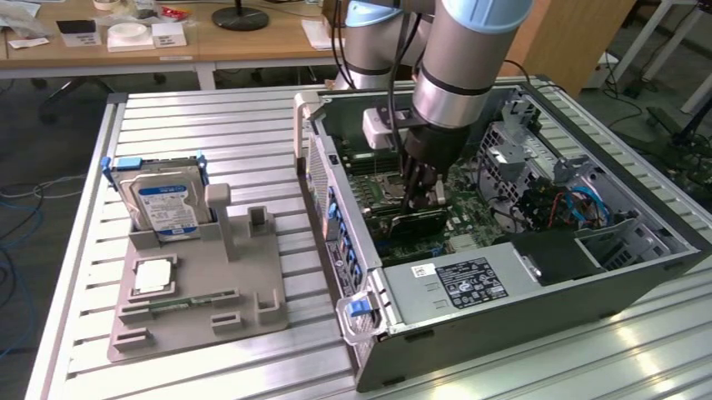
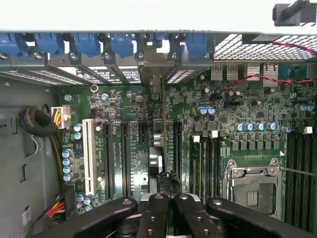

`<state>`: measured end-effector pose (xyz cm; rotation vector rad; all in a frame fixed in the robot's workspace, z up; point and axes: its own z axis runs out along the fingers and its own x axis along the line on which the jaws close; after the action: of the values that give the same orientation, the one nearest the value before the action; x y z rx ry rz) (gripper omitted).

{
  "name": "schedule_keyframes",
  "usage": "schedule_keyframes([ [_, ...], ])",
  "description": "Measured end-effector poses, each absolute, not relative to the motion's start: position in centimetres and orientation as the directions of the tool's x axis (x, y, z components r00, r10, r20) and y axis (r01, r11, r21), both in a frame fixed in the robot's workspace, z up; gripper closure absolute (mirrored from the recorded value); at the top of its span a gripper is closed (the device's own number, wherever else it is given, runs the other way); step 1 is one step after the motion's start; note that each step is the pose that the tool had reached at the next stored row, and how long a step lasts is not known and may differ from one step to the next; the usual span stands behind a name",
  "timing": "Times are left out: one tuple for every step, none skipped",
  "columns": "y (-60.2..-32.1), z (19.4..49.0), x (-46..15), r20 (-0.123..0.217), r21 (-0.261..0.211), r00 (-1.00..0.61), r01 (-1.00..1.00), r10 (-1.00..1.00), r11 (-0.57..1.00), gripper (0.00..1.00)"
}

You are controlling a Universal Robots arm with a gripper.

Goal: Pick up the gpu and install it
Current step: 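Press down on the gpu until it lock into place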

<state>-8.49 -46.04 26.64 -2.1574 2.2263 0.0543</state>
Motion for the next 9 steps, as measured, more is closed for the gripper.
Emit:
schedule_keyframes([
  [-46.04,26.62,-8.48,-0.054,-0.003,-0.031,-0.999,-0.998,0.031,0.89],
  [-46.05,26.62,-8.48,-0.053,-0.003,-0.031,-0.999,-0.998,0.031,0.89],
  [-46.04,26.61,-8.47,-0.053,-0.003,-0.031,-0.999,-0.998,0.031,0.89],
  [-46.01,26.59,-8.47,-0.054,-0.003,-0.031,-1.0,-0.998,0.031,0.89],
  [-45.96,26.57,-8.47,-0.054,-0.003,-0.031,-1.0,-0.998,0.031,0.89],
  [-45.92,26.56,-8.46,-0.053,-0.003,-0.031,-1.0,-0.998,0.031,0.89],
  [-45.9,26.55,-8.45,-0.054,-0.003,-0.031,-1.0,-0.998,0.031,0.89],
  [-45.89,26.54,-8.45,-0.054,-0.003,-0.031,-1.0,-0.998,0.031,0.89],
  [-45.88,26.54,-8.45,-0.054,-0.003,-0.031,-0.999,-0.998,0.032,0.89],
])
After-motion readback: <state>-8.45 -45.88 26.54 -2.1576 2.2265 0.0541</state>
